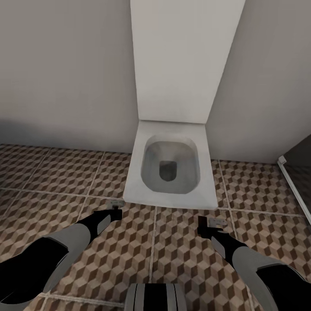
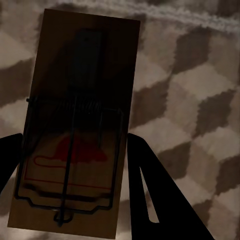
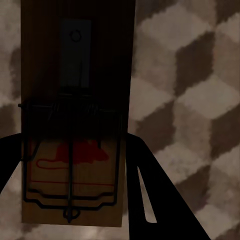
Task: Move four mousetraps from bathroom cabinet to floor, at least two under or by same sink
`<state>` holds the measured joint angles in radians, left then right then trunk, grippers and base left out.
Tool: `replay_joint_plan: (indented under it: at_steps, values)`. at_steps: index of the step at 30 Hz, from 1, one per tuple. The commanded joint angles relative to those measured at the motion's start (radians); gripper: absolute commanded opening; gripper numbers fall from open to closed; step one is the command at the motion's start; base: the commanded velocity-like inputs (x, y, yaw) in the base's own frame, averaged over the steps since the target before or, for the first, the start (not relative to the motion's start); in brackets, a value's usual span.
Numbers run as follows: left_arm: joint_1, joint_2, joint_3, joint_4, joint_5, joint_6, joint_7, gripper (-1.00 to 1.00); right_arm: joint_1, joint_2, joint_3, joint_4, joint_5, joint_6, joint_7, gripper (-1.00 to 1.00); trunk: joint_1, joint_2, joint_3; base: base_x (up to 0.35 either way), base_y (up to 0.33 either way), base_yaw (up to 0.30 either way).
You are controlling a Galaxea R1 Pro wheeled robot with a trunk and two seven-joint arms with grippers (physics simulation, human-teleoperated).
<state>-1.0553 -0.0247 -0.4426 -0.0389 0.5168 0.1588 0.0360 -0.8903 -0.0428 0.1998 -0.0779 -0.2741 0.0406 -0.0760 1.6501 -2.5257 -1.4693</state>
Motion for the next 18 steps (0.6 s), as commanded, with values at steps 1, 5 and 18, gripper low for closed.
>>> replay_joint_plan:
  at_steps: [1, 5, 18]
  values:
    - [0.000, 0.000, -0.008, -0.002, 0.006, 0.005, 0.004, -1.00, 0.000, 0.000, 0.009, -0.002, -0.013, 0.004, -0.002, -1.00, 0.000, 0.000, -0.001, 0.002, 0.000, 0.000]
    - [0.000, 0.000, -0.008, -0.002, 0.006, 0.005, 0.004, -1.00, 0.000, -0.001, 0.009, -0.002, -0.013, 0.004, -0.002, -1.00, 0.000, 0.000, -0.001, 0.001, 0.000, 0.000]
    - [0.000, -0.001, -0.008, -0.003, 0.006, 0.005, 0.004, -1.00, 0.001, -0.001, 0.009, -0.002, -0.013, 0.004, -0.002, -1.00, 0.003, -0.002, -0.024, 0.000, 0.000, 0.000]
